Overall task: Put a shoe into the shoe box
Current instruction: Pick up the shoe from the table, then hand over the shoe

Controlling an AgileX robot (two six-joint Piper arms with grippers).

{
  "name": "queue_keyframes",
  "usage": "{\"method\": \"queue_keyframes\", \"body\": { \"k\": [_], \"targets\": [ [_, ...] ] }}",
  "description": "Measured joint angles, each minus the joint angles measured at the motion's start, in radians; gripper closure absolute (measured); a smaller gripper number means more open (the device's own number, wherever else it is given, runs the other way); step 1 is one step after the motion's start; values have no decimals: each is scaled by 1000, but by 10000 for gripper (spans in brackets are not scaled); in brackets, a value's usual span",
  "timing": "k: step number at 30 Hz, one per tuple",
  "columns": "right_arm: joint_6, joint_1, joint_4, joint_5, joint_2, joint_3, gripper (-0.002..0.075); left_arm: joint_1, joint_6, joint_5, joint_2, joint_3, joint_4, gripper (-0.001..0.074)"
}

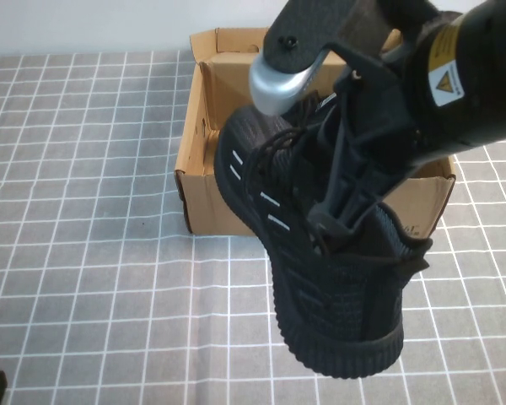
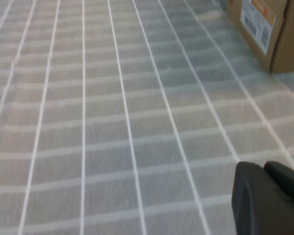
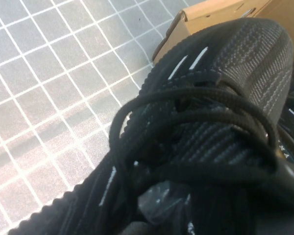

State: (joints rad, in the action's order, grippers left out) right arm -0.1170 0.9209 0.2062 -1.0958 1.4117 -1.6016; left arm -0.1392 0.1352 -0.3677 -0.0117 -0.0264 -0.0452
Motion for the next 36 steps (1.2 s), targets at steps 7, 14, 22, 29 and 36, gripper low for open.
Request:
{"method": "queue_keyframes", "body": {
  "k": [7,14,22,29,36],
  "targets": [
    [2,-8,-4,-16,46,-65,726,0,-121,327,0,-1,-233,736],
    [18,-51,-17,-61,125,-153,726,0,-224,422,0,12,-318,736],
    [29,-59,-18,-111,225,-291,726,-14,-114,93,146,283,-317,736],
    [36,-59,-16,-168,308,-395,726,-43,241,-10,482,483,-502,736],
    [73,-119,-27,-172,353,-446,726,-153,817,-3,816,654,-948,736]
  ]
}}
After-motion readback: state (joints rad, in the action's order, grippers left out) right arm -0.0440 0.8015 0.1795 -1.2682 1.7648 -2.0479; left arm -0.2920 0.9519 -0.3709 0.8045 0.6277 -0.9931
